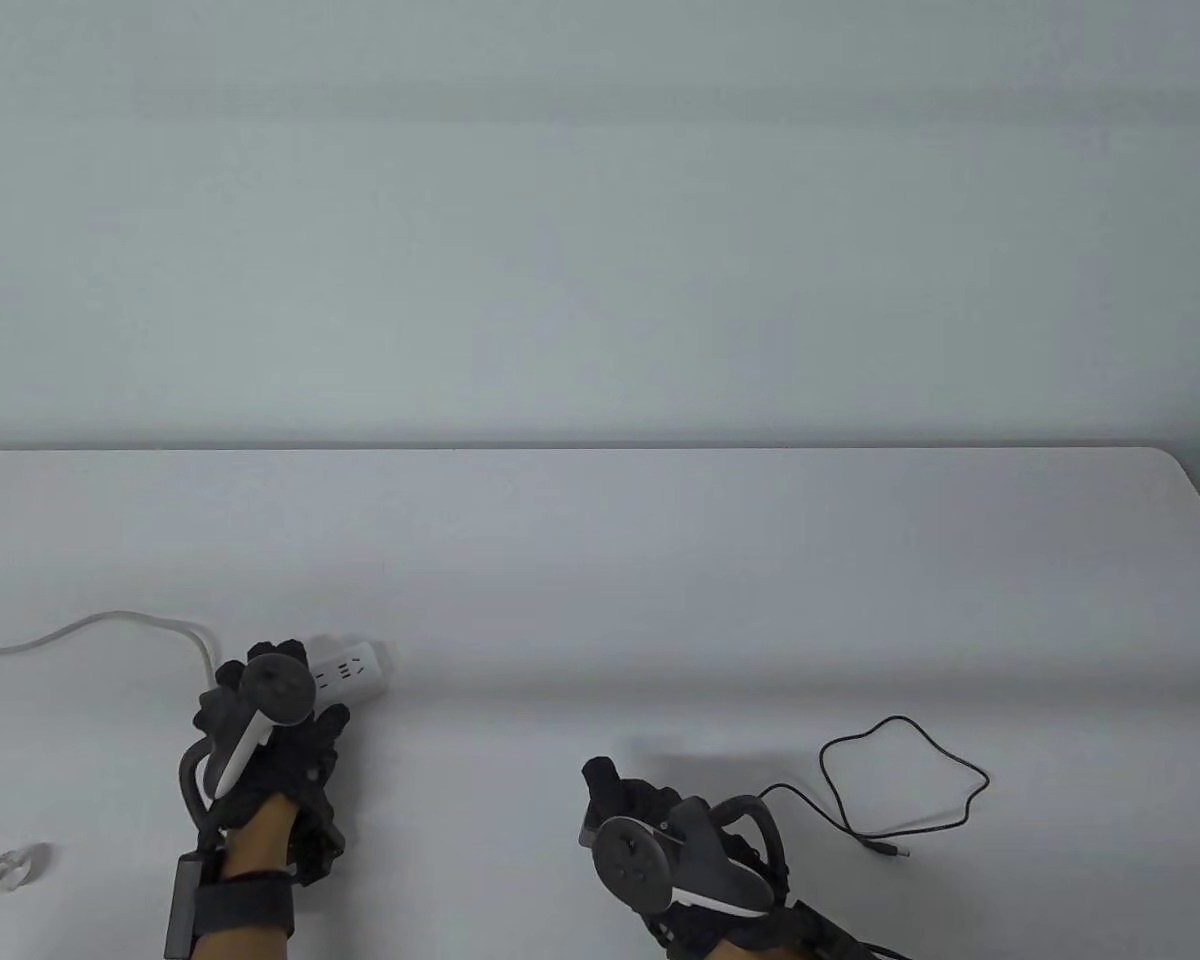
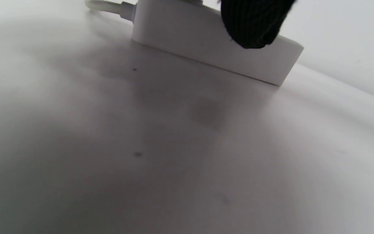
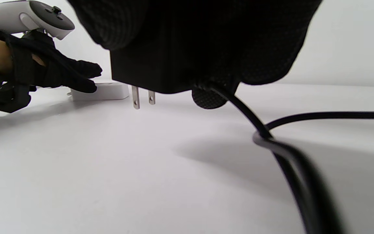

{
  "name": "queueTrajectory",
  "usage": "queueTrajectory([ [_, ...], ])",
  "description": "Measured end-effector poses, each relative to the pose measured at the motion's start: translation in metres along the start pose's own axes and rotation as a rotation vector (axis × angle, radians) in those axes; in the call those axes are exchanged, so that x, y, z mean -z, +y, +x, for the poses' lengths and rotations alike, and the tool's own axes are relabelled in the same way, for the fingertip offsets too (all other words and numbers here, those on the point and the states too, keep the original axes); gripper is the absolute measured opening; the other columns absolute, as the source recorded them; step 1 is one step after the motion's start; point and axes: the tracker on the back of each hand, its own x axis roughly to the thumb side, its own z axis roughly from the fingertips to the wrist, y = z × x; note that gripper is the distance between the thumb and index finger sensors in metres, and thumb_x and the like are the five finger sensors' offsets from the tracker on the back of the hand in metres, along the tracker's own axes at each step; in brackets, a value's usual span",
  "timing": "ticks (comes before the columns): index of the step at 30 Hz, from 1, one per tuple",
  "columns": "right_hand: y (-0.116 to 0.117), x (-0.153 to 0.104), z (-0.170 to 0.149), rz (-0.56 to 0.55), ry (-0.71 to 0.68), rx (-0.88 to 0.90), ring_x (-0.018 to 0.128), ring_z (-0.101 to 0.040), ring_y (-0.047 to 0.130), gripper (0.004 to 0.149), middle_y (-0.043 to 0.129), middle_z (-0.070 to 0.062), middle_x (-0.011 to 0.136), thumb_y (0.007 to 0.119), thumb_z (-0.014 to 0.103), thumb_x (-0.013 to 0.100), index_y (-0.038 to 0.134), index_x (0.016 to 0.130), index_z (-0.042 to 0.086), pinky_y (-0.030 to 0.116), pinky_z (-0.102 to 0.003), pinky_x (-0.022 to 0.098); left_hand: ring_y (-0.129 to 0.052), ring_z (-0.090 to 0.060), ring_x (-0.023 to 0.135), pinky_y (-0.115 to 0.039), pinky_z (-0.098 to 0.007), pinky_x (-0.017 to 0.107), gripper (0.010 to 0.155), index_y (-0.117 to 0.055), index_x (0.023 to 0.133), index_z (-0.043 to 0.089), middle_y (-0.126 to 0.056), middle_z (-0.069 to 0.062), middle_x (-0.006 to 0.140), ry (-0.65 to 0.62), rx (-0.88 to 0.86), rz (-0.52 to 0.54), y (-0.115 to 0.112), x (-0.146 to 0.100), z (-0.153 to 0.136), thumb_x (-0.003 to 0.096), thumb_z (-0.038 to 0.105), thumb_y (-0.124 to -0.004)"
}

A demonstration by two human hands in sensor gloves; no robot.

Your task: Insert the power adapter into the power strip

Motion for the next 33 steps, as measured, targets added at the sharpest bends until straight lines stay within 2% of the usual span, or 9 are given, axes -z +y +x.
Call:
queueTrajectory([
  [4, 0.003, 0.001, 0.001, 0.019, -0.014, 0.002, 0.083, -0.03, 0.096, 0.072, 0.079, -0.019, 0.098, 0.069, 0.036, 0.05, 0.046, 0.11, 0.003, 0.085, -0.052, 0.058, -0.012, -0.038, 0.118, -0.02, -0.066, 0.079, 0.079, -0.022, 0.114, 0.034, -0.017, 0.0, 0.125, 0.019, 0.011, -0.004, -0.003, 0.002, -0.005, 0.0528, 0.047, -0.07],
  [9, 0.005, 0.002, -0.002, 0.012, -0.015, 0.0, 0.083, -0.027, 0.096, 0.07, 0.076, -0.018, 0.1, 0.069, 0.037, 0.05, 0.047, 0.111, 0.01, 0.085, -0.051, 0.059, -0.028, -0.041, 0.117, -0.027, -0.066, 0.08, 0.073, -0.029, 0.114, 0.033, -0.026, -0.002, 0.125, 0.008, 0.034, 0.008, -0.005, 0.002, -0.004, 0.0535, 0.046, -0.068],
  [12, 0.005, 0.002, -0.005, -0.011, -0.023, 0.008, 0.084, -0.026, 0.096, 0.069, 0.076, -0.016, 0.1, 0.068, 0.037, 0.05, 0.048, 0.111, 0.013, 0.085, -0.05, 0.059, -0.037, -0.042, 0.115, -0.034, -0.065, 0.08, 0.075, -0.029, 0.114, 0.033, -0.03, -0.003, 0.124, -0.002, 0.069, 0.027, -0.008, 0.0, 0.0, 0.0517, 0.046, -0.069],
  [16, 0.005, 0.001, -0.007, -0.03, -0.019, 0.009, 0.084, -0.025, 0.096, 0.067, 0.075, -0.016, 0.101, 0.068, 0.037, 0.05, 0.048, 0.111, 0.016, 0.085, -0.05, 0.059, -0.057, -0.042, 0.104, -0.049, -0.058, 0.078, 0.078, -0.032, 0.115, 0.03, -0.039, -0.006, 0.121, -0.015, 0.104, 0.028, -0.007, -0.002, 0.005, 0.0494, 0.046, -0.073],
  [19, 0.005, 0.002, -0.008, -0.037, -0.027, 0.012, 0.083, -0.024, 0.096, 0.066, 0.075, -0.015, 0.101, 0.068, 0.037, 0.05, 0.049, 0.111, 0.017, 0.085, -0.049, 0.059, -0.064, -0.039, 0.098, -0.055, -0.055, 0.076, 0.081, -0.035, 0.115, 0.029, -0.045, -0.008, 0.119, -0.015, 0.121, 0.03, -0.006, -0.002, 0.007, 0.0473, 0.047, -0.075],
  [25, 0.006, 0.002, -0.009, -0.055, -0.04, 0.013, 0.083, -0.023, 0.096, 0.067, 0.076, -0.014, 0.1, 0.067, 0.038, 0.05, 0.049, 0.111, 0.015, 0.085, -0.049, 0.059, -0.067, -0.036, 0.094, -0.053, -0.06, 0.076, 0.082, -0.036, 0.114, 0.028, -0.047, -0.009, 0.116, -0.003, 0.155, 0.026, -0.008, -0.001, 0.008, 0.0464, 0.046, -0.078],
  [33, 0.006, 0.002, -0.011, -0.058, -0.038, 0.018, 0.084, -0.022, 0.096, 0.067, 0.076, -0.012, 0.101, 0.068, 0.038, 0.05, 0.049, 0.11, 0.015, 0.085, -0.049, 0.06, -0.069, -0.041, 0.092, -0.053, -0.065, 0.074, 0.082, -0.044, 0.115, 0.024, -0.051, -0.013, 0.115, 0.002, 0.089, 0.015, -0.004, -0.002, 0.01, 0.0451, 0.041, -0.084],
])
